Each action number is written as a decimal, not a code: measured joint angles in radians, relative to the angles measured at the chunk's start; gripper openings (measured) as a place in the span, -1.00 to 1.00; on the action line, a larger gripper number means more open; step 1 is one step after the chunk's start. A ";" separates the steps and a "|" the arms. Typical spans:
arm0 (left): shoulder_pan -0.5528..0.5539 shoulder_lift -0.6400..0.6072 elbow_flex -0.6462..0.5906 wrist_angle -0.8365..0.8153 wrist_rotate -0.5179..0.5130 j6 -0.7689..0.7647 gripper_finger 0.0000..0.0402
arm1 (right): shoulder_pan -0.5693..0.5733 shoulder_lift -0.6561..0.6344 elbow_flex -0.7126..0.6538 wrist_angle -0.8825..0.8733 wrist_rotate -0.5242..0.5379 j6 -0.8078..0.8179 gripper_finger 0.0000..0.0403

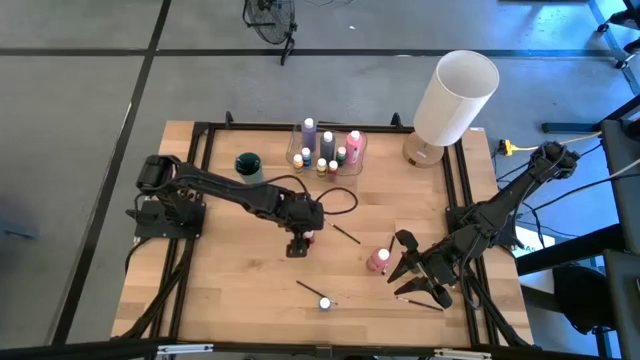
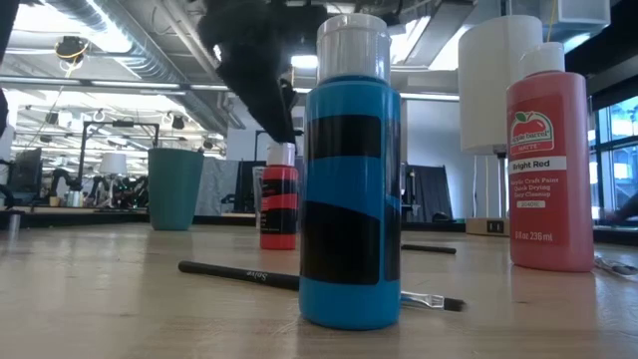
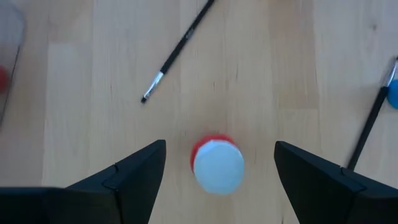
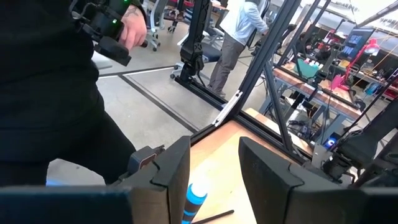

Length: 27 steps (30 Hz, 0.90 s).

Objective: Pick & Place Paint Supplies
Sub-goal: Put the red paint bottle into the transparent bin

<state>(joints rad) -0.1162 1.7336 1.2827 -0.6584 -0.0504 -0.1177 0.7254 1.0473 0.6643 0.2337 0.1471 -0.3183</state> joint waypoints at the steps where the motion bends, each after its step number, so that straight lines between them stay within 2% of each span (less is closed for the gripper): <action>1: 0.000 0.002 0.000 0.006 0.000 0.000 0.48 | 0.000 0.000 0.000 0.000 0.000 0.000 -0.31; 27: 0.000 0.037 0.000 -0.003 -0.001 -0.026 0.33 | 0.000 0.000 0.000 -0.002 0.000 -0.001 -0.30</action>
<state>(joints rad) -0.1162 1.7703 1.2831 -0.6612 -0.0516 -0.1437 0.7254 1.0473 0.6643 0.2314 0.1467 -0.3193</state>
